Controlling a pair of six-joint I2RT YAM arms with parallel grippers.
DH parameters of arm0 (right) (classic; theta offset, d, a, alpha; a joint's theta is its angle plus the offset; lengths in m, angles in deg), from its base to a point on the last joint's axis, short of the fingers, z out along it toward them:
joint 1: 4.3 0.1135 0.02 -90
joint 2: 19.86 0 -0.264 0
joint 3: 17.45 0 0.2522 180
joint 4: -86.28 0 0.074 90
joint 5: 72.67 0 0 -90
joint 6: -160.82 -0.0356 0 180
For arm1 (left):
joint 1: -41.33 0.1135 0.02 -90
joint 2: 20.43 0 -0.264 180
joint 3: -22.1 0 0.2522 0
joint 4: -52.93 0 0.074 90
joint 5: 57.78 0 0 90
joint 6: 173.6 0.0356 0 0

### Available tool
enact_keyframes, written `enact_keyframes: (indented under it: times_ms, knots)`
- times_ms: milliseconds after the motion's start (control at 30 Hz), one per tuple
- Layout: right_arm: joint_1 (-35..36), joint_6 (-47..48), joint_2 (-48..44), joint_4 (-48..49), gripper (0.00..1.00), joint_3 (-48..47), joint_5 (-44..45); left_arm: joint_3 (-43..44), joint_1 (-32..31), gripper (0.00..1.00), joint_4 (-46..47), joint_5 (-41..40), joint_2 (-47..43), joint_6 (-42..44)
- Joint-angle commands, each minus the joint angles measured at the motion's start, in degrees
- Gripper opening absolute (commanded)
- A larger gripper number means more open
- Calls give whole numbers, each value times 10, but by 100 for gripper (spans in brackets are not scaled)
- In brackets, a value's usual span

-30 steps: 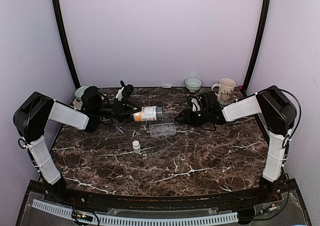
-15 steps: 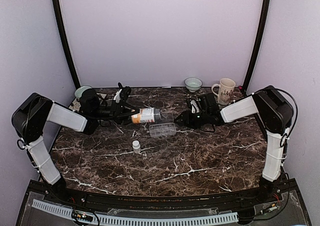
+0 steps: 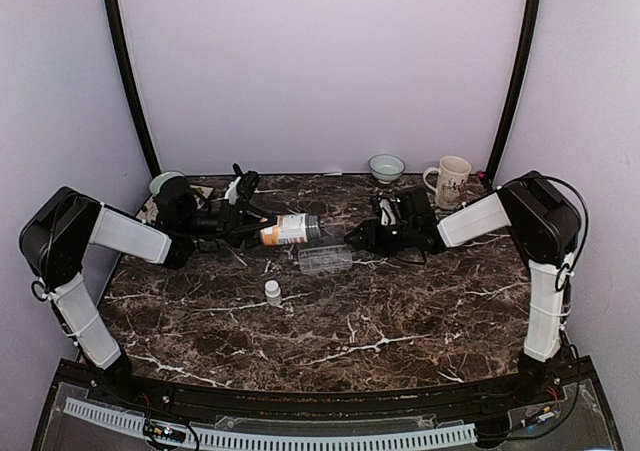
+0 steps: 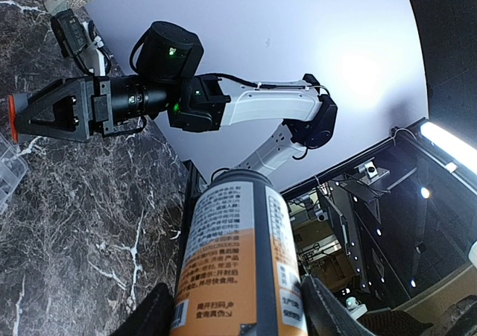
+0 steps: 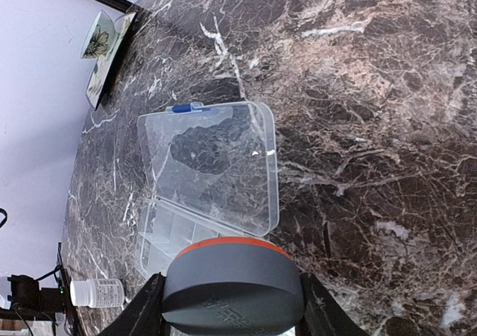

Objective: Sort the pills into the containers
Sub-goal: Adjust the pill container at the center of the board.

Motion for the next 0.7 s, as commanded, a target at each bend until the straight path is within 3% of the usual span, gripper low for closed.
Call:
enact_keyframes:
  times_ms: [0,667]
  knots:
    - [-3,-2,23,8,30,-27,-3,-5,4,6,22,0,-26,7]
    - [0,-36,2,51,29,34,-23,-16,19,6,38,2,-11,8]
